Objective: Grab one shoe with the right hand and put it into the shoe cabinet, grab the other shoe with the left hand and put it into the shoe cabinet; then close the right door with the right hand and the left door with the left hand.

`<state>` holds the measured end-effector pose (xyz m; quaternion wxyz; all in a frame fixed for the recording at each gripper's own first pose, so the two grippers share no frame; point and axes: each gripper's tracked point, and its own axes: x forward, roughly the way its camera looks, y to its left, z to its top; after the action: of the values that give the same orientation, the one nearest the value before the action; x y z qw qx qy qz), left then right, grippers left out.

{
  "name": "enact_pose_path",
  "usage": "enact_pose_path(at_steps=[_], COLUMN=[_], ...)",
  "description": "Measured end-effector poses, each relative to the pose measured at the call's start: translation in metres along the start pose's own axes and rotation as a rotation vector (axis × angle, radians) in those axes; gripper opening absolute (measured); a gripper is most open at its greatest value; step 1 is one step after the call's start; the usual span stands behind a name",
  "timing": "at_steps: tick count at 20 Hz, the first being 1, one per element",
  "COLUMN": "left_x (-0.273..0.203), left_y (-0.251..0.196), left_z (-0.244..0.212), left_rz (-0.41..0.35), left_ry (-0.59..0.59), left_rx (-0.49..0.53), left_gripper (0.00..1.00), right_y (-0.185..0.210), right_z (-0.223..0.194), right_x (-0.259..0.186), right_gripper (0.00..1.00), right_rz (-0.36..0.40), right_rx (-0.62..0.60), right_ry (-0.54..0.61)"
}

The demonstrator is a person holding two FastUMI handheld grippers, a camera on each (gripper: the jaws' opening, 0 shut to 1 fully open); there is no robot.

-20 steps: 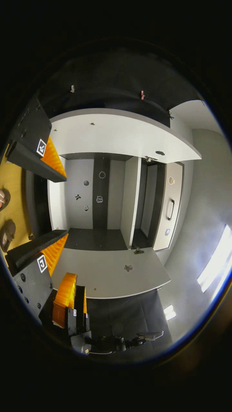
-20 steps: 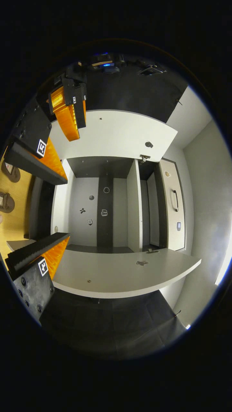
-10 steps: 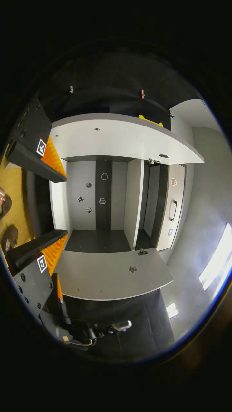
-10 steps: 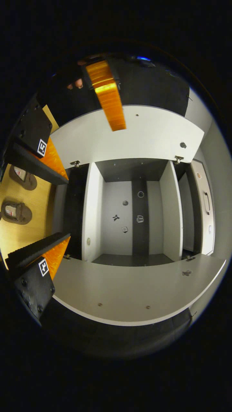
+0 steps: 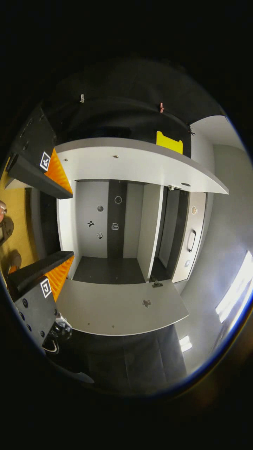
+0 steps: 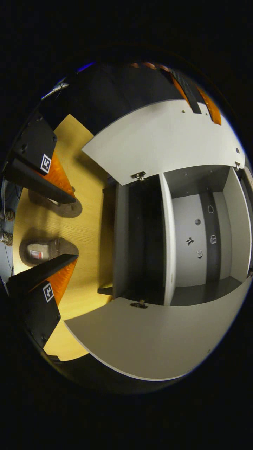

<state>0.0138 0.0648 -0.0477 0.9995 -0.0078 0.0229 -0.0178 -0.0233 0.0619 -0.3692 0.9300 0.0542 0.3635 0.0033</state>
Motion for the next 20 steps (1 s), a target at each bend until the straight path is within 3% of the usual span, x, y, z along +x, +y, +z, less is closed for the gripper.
enact_pose_path(at_steps=[10,12,13,14,16,18,20], left_x=[-0.001,-0.002,-0.002,-0.003,-0.003,-0.003,-0.003], left_y=[0.016,0.017,0.017,0.017,0.018,0.016,0.013], left_z=[-0.019,-0.02,-0.019,-0.02,-0.023,-0.027,-0.031], left_rz=[0.026,0.03,0.031,0.032,0.033,0.021,0.003], left_ry=[0.054,0.054,0.053,0.055,0.065,0.08,0.09], left_rx=[0.038,0.051,0.057,0.064,0.079,0.085,0.073], left_gripper=[0.94,0.94,0.94,0.94,0.94,0.94,0.94], right_y=[-0.024,-0.024,-0.024,-0.024,-0.03,-0.033,-0.037], right_z=[-0.111,-0.12,-0.124,-0.126,-0.12,-0.119,-0.118], right_x=[0.057,0.067,0.075,0.081,0.091,0.103,0.113], right_gripper=[0.82,0.76,0.65,0.73,0.73,0.58,0.56], right_rz=[-0.04,-0.029,-0.024,-0.023,-0.04,-0.055,-0.071], right_rx=[0.046,0.071,0.081,0.084,0.063,0.041,0.03], right_ry=[0.188,0.208,0.212,0.211,0.19,0.172,0.168])
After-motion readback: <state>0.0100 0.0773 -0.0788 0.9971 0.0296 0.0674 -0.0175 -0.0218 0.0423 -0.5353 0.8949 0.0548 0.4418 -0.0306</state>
